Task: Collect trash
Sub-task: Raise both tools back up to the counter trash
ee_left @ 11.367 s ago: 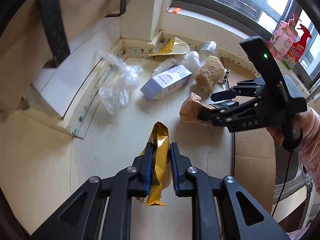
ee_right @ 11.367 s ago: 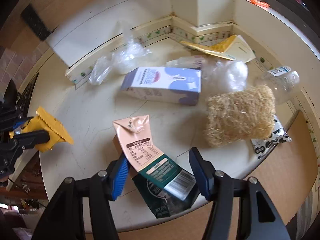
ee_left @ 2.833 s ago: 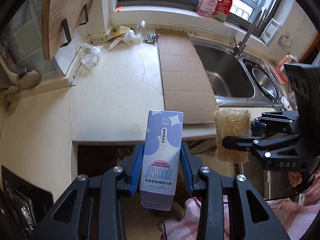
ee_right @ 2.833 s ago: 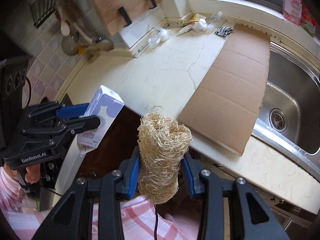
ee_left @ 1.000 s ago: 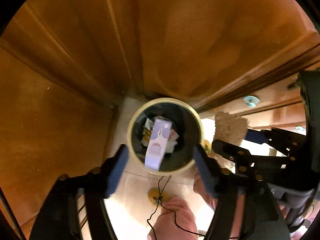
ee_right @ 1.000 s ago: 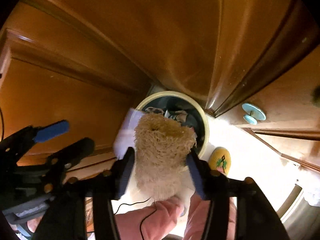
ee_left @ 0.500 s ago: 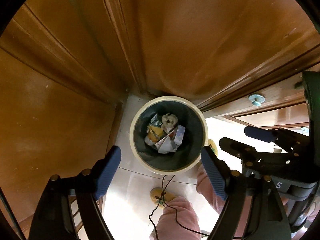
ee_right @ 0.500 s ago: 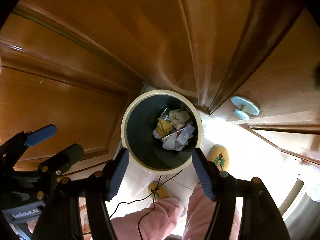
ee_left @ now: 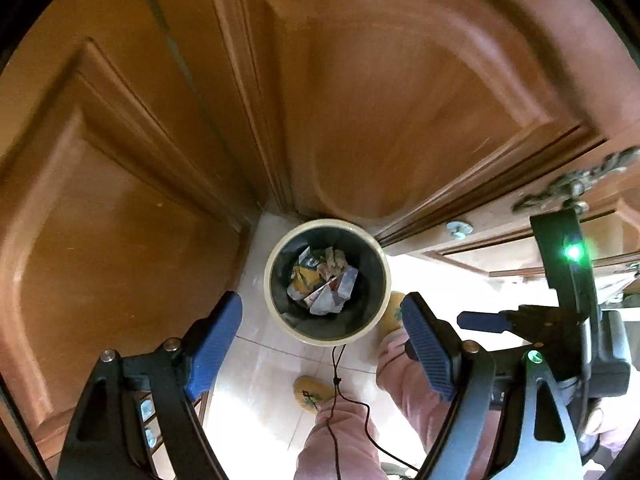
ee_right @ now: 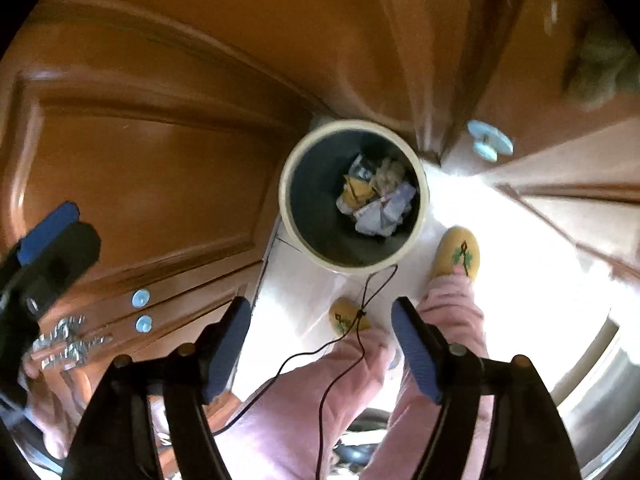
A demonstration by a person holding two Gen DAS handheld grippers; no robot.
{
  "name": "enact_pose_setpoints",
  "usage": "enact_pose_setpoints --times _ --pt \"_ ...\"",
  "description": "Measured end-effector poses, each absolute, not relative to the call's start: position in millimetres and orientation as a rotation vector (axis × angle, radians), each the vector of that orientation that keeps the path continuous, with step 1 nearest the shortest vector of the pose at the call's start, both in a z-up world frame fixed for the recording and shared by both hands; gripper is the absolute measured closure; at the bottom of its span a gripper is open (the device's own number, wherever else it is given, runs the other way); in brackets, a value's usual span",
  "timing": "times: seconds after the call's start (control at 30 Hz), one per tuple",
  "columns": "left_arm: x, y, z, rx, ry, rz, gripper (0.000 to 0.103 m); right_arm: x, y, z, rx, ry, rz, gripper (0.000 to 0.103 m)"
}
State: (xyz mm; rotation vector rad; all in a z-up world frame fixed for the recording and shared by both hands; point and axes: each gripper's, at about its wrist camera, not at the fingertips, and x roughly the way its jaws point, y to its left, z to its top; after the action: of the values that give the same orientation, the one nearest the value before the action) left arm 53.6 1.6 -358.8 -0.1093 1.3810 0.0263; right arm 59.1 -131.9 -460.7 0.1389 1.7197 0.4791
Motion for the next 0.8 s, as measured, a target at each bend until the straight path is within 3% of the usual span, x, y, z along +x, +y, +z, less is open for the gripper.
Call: enact_pose_setpoints --times 0.27,0.8 --pt "39 5 -300 -0.111 1.359 0.029 0.022 46 -127 -388 0.099 1.650 0.555 0.029" --pt "52 3 -94 -0.057 1.052 -0.042 0.021 57 -125 -148 -0.019 1.244 0.664 0.029"
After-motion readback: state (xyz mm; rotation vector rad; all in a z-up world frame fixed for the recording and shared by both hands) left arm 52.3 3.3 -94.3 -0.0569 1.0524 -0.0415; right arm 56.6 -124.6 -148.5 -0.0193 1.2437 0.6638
